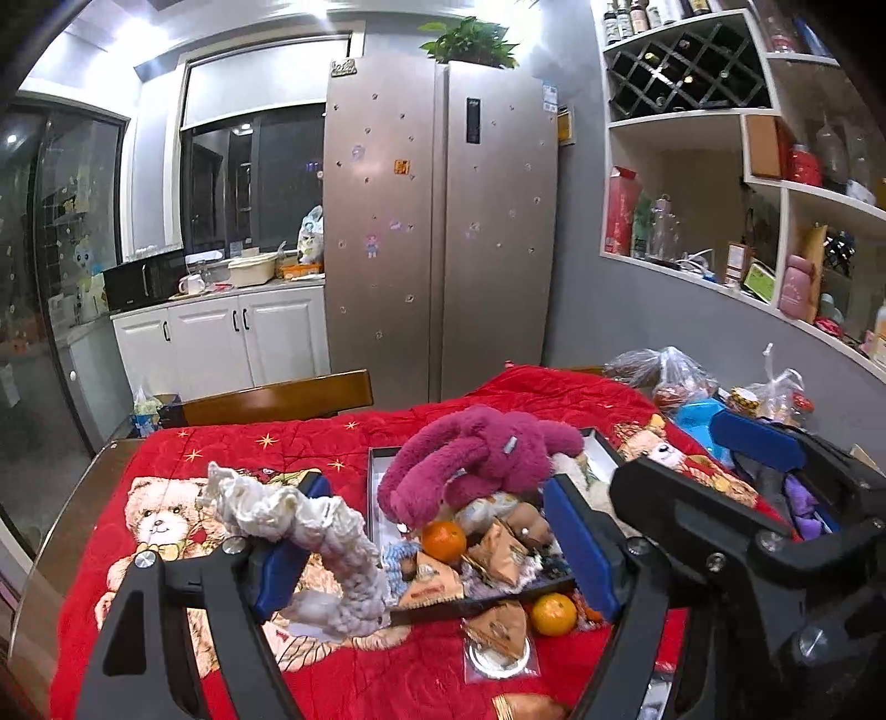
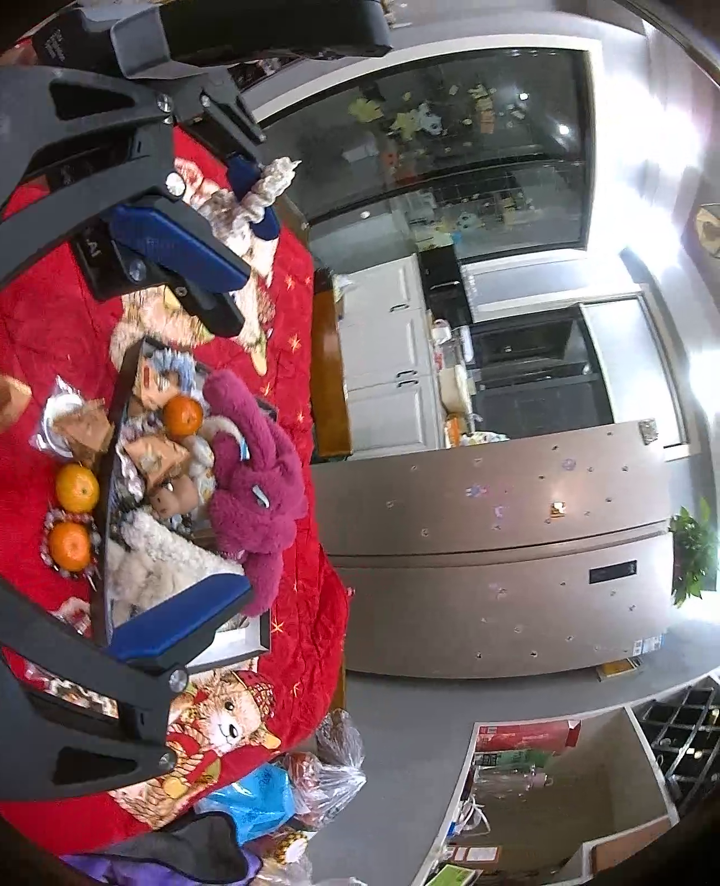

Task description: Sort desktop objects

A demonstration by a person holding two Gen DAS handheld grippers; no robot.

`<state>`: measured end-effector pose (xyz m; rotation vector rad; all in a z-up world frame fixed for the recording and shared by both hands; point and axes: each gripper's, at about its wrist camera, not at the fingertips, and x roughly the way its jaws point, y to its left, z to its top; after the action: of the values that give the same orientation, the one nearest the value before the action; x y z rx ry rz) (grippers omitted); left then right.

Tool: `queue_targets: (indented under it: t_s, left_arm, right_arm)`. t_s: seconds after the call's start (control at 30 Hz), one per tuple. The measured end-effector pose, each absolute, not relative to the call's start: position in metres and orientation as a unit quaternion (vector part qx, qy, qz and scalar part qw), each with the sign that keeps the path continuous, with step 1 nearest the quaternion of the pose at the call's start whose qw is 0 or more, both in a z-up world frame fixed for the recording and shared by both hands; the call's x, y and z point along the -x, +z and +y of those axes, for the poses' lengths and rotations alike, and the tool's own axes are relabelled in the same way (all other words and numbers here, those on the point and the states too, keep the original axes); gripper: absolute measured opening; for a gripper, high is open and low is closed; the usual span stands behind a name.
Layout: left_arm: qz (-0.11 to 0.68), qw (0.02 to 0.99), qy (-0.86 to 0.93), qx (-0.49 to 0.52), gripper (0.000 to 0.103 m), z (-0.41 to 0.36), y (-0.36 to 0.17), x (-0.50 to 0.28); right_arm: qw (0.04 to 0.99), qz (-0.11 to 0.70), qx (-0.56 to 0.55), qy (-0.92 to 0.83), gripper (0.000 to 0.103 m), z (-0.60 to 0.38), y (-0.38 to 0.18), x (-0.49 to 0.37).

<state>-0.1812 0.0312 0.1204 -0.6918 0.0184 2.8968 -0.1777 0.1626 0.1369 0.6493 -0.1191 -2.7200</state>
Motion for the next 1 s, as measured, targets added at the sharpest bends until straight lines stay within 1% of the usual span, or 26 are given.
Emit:
queue_targets:
  t_s: [0.17, 0.27, 0.33, 0.57, 0.63, 0.83, 1.0]
  left_arm:
    - [-0.016, 0.096, 0.968, 0.231, 0.082, 0.029, 0.118, 0.157]
    - [-0.042, 0.110, 0.964, 0.239, 0.085, 0.030, 0.107, 0.149]
    - [-0.052, 0.120, 0.960, 0.249, 0.085, 0.034, 0.098, 0.147]
    - [-0.044, 0.125, 0.948, 0.289, 0.085, 0.056, 0.058, 0.148]
    - [-0.037, 0.132, 0.944, 0.302, 0.085, 0.061, 0.045, 0.151]
    - [-0.018, 0.110, 0.937, 0.330, 0.085, 0.068, 0.015, 0.157]
    - [-0.006, 0.101, 0.925, 0.366, 0.085, 0.073, -0.011, 0.166]
  right_arm:
    - [0.182, -0.034, -0.219, -0.958, 0.103, 0.159, 0.143, 0.148]
    - [0.183, -0.017, -0.215, -0.959, 0.103, 0.161, 0.140, 0.129]
    - [0.176, -0.012, -0.211, -0.962, 0.103, 0.167, 0.137, 0.117]
    - [0.127, 0.010, -0.204, -0.971, 0.103, 0.213, 0.110, 0.092]
    - [0.102, -0.001, -0.209, -0.973, 0.103, 0.233, 0.102, 0.094]
    - [0.076, -0.020, -0.229, -0.970, 0.103, 0.272, 0.075, 0.106]
    - [0.051, -0.039, -0.263, -0.963, 0.103, 0.295, 0.039, 0.134]
